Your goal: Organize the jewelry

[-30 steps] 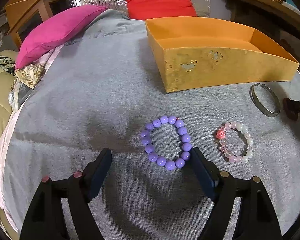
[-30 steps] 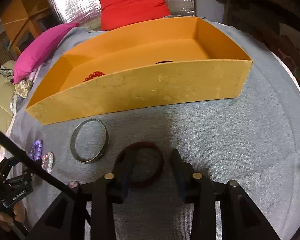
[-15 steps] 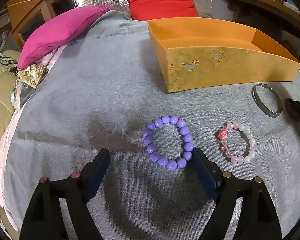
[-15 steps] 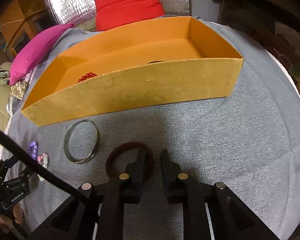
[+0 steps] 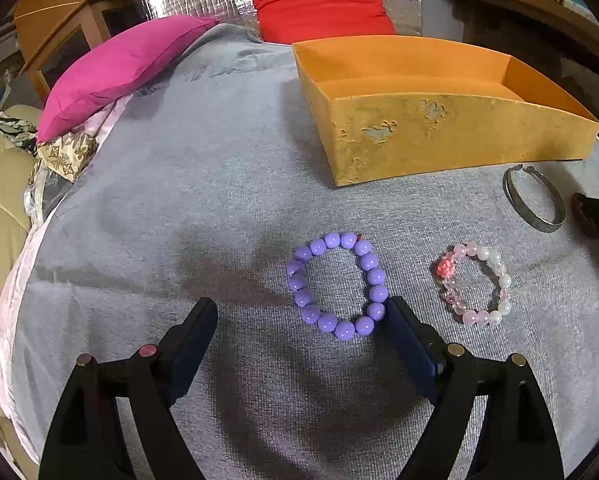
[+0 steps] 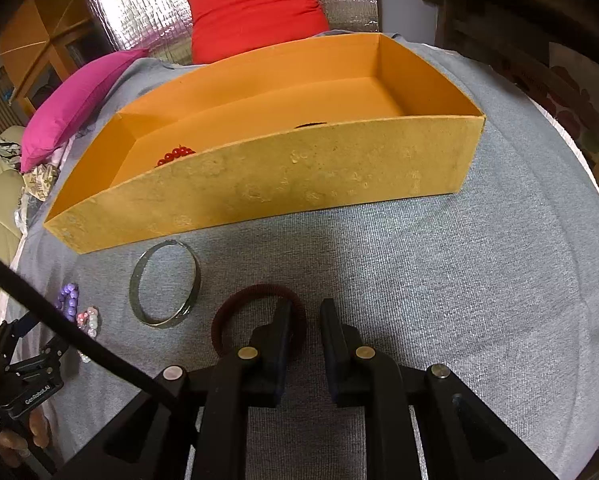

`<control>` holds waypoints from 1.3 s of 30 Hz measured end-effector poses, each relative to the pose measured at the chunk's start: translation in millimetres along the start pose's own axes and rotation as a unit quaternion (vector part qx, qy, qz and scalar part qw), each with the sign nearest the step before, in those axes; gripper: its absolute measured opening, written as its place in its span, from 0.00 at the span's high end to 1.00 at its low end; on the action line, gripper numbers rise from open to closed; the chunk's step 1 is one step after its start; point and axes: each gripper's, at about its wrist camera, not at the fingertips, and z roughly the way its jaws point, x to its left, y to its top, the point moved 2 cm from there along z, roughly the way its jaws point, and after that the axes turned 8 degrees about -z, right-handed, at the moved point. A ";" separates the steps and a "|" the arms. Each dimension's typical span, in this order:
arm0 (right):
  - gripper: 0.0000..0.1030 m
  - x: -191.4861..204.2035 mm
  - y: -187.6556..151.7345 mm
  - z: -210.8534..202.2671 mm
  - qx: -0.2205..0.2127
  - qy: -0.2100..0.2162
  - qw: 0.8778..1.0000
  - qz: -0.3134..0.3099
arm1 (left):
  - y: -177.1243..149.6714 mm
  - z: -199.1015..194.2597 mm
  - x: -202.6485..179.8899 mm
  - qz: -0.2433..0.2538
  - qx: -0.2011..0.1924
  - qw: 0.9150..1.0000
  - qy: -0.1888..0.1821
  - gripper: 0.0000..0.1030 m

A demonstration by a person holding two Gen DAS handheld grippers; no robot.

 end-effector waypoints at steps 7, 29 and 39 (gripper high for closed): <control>0.85 -24.8 0.5 -6.9 -0.004 0.004 0.999 0.041 | 1.5 -3.9 -4.9 0.013 0.002 1.000 -0.024 0.22; 0.50 -34.4 -11.1 -21.2 -0.009 0.039 0.999 0.036 | 7.0 -4.1 4.6 -0.006 0.007 0.994 -0.111 0.80; 0.48 1.6 -22.5 -17.8 -0.035 -0.003 0.997 -0.068 | 8.9 2.1 -1.1 -0.003 0.014 0.996 -0.092 0.64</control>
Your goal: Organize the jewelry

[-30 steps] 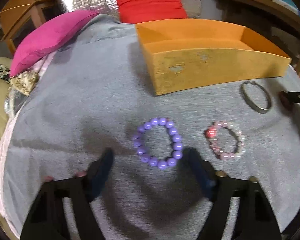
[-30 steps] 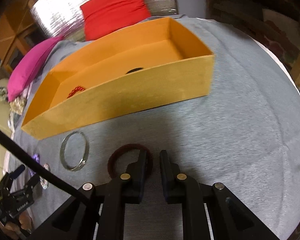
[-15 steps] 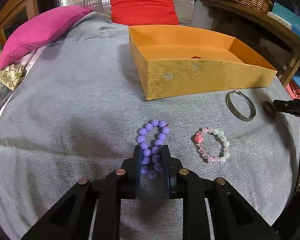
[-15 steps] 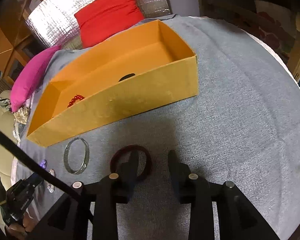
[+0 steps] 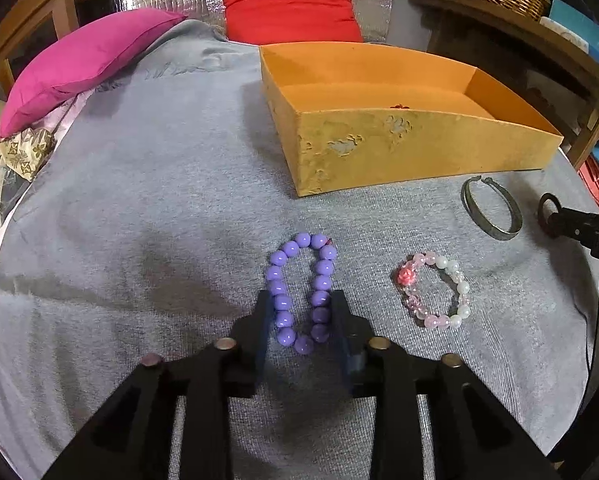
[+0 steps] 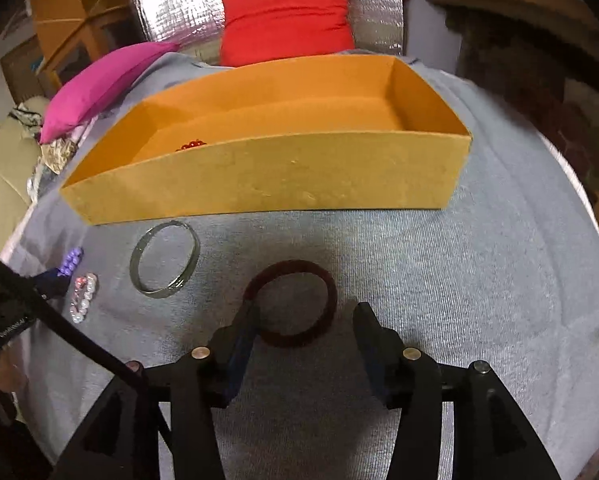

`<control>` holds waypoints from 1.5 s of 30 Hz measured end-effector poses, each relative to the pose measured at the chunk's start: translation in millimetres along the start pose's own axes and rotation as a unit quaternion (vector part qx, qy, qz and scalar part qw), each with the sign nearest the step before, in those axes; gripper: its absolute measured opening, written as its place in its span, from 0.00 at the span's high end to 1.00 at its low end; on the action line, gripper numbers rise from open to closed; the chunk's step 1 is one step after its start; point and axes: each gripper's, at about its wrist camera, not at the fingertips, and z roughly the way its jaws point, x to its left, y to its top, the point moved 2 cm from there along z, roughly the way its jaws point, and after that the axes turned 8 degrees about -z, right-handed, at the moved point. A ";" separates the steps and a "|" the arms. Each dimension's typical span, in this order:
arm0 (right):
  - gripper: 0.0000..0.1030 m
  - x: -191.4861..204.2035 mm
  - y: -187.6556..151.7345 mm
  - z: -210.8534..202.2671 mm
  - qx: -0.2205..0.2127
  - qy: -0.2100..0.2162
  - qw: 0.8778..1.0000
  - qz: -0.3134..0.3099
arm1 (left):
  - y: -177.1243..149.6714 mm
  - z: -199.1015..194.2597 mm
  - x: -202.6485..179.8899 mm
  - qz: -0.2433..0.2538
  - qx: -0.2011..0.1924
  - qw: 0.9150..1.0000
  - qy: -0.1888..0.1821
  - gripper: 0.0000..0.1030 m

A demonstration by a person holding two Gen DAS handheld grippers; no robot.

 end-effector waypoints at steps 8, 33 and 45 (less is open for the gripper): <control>0.87 17.6 8.7 12.7 0.002 -0.047 0.999 -0.002 | 6.5 1.8 -13.1 -0.013 -0.005 1.000 -0.018 0.77; 0.64 -21.6 15.6 -4.7 0.011 0.017 0.993 0.113 | 8.1 -16.1 0.2 -0.013 -0.025 0.999 -0.024 0.39; 0.46 12.0 6.9 3.6 0.014 0.012 1.000 -0.005 | -4.1 0.4 -24.1 0.062 0.014 0.998 -0.017 0.38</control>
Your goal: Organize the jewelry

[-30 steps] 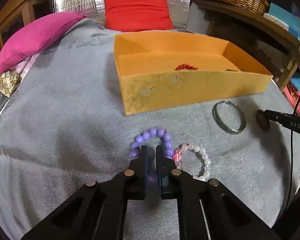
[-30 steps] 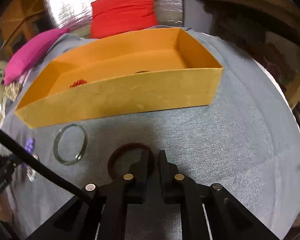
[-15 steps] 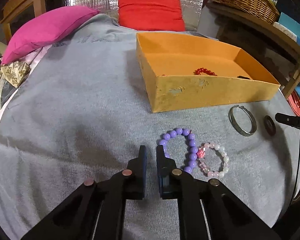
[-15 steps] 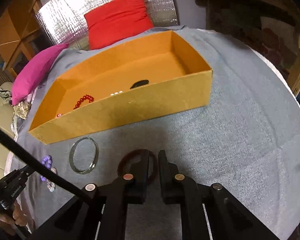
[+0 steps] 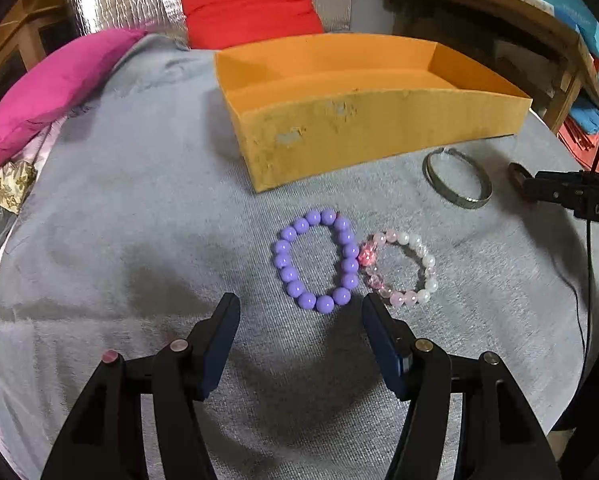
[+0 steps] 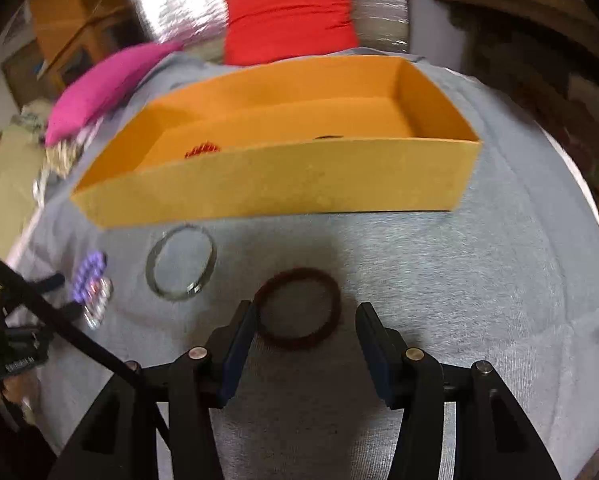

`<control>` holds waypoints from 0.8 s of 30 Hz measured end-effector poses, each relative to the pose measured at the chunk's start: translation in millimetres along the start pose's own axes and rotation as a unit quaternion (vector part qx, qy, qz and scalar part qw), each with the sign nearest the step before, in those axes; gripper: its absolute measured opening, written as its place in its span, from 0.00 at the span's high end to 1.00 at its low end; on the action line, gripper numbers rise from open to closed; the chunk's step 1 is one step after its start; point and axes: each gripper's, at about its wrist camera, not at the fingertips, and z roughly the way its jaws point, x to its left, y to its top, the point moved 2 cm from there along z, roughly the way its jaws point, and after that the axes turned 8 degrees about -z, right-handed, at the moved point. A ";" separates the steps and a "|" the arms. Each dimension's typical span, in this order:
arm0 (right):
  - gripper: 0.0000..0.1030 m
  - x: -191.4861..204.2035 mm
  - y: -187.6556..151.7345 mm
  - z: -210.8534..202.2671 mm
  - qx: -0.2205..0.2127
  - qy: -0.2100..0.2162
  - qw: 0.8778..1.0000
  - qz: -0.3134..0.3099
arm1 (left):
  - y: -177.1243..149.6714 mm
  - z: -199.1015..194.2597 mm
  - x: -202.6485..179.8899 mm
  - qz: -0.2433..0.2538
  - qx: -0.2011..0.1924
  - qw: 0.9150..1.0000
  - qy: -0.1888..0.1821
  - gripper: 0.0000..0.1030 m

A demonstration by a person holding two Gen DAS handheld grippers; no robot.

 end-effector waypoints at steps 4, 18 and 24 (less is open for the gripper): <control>0.46 8.9 -2.5 10.2 0.006 -0.023 1.000 -0.017 | 5.7 5.3 4.7 -0.011 -0.002 1.000 -0.004 0.38; 0.81 -5.7 6.9 14.2 0.001 -0.055 0.998 0.033 | 33.3 20.3 17.8 -0.056 -0.009 0.998 -0.040 0.79; 0.86 -11.1 12.7 15.0 0.000 -0.053 0.997 0.047 | 36.3 22.2 13.3 -0.067 -0.012 0.997 -0.047 0.81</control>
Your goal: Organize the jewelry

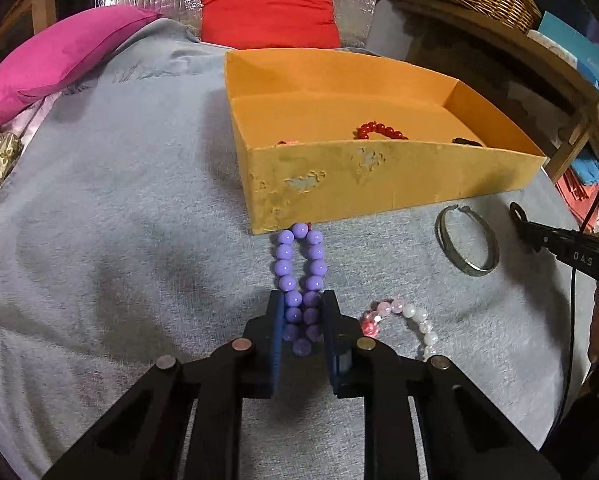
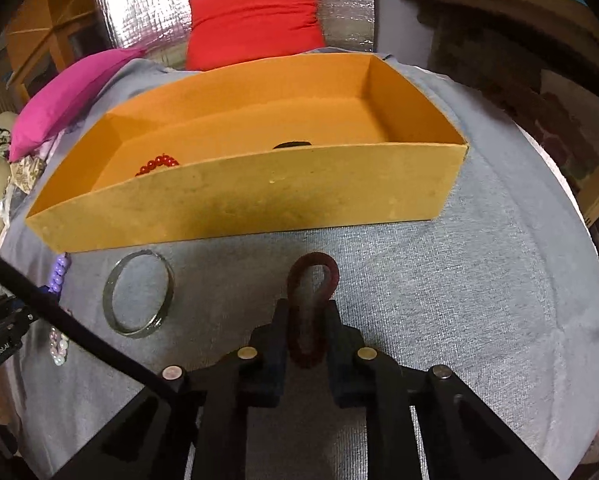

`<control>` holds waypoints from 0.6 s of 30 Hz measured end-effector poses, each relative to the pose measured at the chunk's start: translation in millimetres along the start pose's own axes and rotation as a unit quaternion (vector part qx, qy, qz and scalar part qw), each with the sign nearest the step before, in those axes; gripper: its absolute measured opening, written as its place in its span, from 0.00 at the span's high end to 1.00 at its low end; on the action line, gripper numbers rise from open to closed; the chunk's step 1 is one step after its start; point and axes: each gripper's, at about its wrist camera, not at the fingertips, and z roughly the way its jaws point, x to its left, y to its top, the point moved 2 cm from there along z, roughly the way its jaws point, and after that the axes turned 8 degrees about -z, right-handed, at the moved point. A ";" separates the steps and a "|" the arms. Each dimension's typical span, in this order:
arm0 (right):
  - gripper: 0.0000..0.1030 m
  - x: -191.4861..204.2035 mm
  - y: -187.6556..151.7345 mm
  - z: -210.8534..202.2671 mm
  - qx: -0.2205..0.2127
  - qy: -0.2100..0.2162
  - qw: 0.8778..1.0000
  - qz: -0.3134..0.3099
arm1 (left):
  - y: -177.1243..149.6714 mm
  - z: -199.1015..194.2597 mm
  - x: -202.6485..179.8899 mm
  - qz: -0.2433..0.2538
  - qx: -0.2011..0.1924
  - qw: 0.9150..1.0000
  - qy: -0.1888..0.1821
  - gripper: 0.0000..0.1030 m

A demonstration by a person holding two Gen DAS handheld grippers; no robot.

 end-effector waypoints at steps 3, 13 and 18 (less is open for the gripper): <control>0.86 -1.9 4.3 -1.3 -0.004 0.015 1.000 0.006 | -3.7 -7.0 -5.5 0.005 -0.006 1.000 -0.004 0.92; 0.86 -9.1 0.2 -9.2 -0.010 0.030 0.999 0.022 | -6.4 -9.8 -3.5 -0.001 -0.007 1.000 0.005 0.99; 0.87 -12.1 -3.0 2.0 0.016 0.017 0.999 0.037 | -5.4 -5.8 3.1 -0.007 -0.005 1.000 0.028 0.99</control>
